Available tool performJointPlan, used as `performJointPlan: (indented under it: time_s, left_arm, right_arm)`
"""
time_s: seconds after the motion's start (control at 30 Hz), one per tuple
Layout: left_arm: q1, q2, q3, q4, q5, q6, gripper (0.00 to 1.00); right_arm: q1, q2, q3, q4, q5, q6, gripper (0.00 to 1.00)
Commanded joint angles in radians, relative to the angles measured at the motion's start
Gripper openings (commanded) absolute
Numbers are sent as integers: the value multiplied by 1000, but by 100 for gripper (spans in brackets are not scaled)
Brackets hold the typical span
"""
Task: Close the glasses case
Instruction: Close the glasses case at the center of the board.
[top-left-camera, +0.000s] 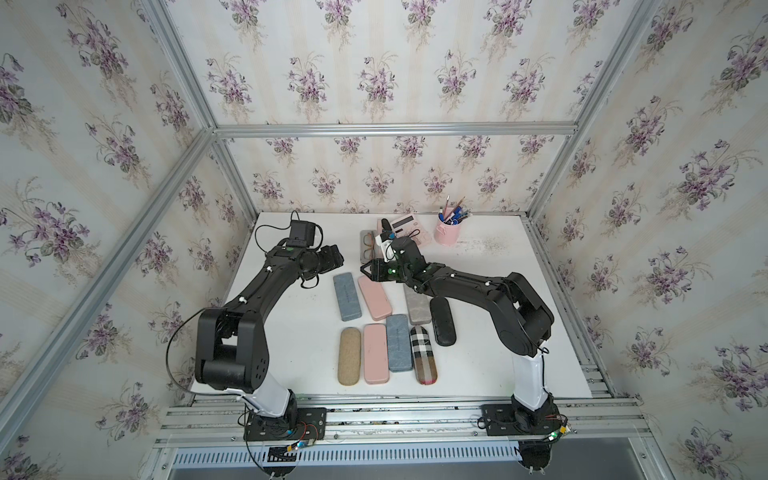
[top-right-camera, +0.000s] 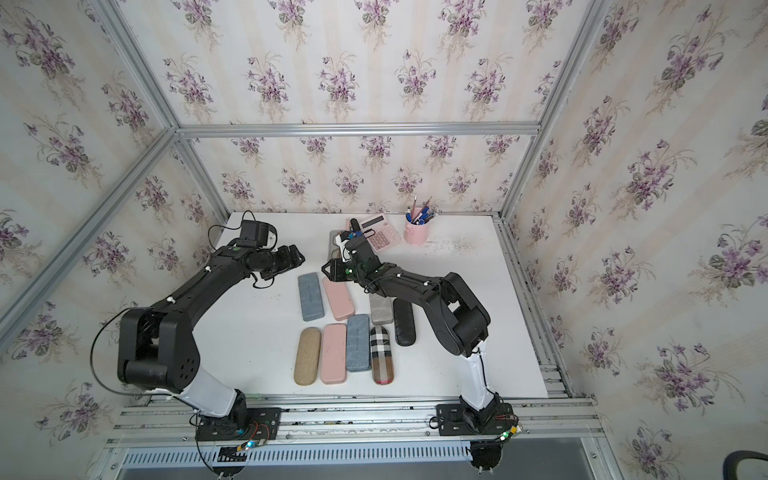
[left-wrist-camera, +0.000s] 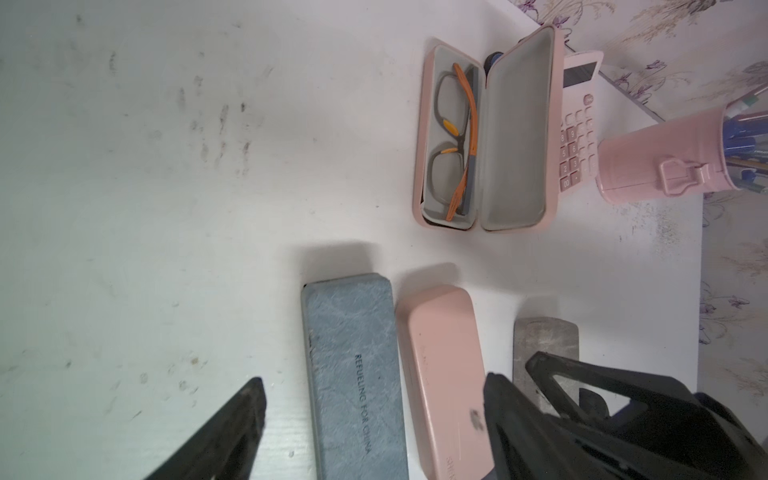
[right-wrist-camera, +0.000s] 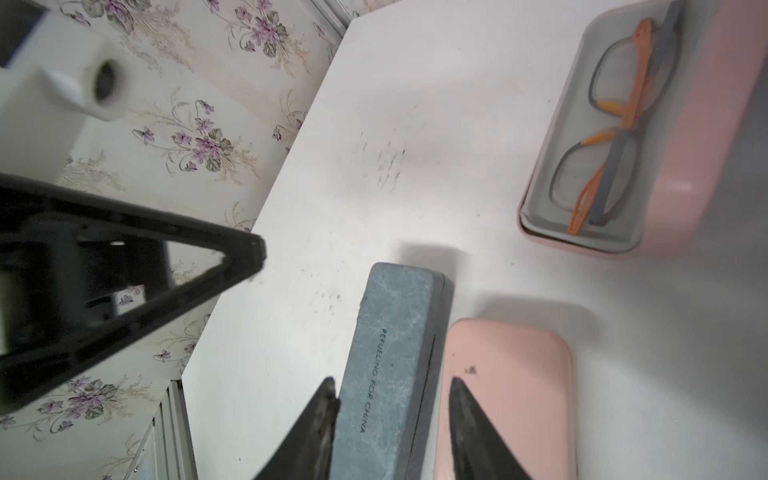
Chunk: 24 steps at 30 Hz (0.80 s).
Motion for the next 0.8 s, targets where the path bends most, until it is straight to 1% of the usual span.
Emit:
performJointPlan:
  time_s: [0.0,0.1,0.2,0.33,0.4,0.53,0.6,0.63,0.77]
  left_arm:
    - [0,74,37,70,118,8,84]
    - [0,169,99,96,159,-5,81]
    - [0,247,164,96,171,-8,75]
    - [-1,334,254,66,158,-1,60]
    - [-1,373,294,50,154,-2,57]
    - [-2,456,377,23,155,-6,57]
    - [-4,489,413,11,148,-5,58]
    - [-3,507,429,4,141,-8,61]
    - [-5,558,476,5,151,-21,62]
  right_arm:
    - [-28,28,34,-24,29,9,49]
    - [-62,55,57,-11,22,22,52]
    - [-85,73,88,-18,12,21,53]
    - [-108,81,100,-5,-6,16,55]
    - [-114,83,106,-4,-12,15,56]
    - [-117,78,107,-2,1,-7,65]
    - [-118,83,118,-17,19,-24,67]
    - [-120,89,130,-31,30,-31,67]
    - [-135,121,172,-51,31,-29,67]
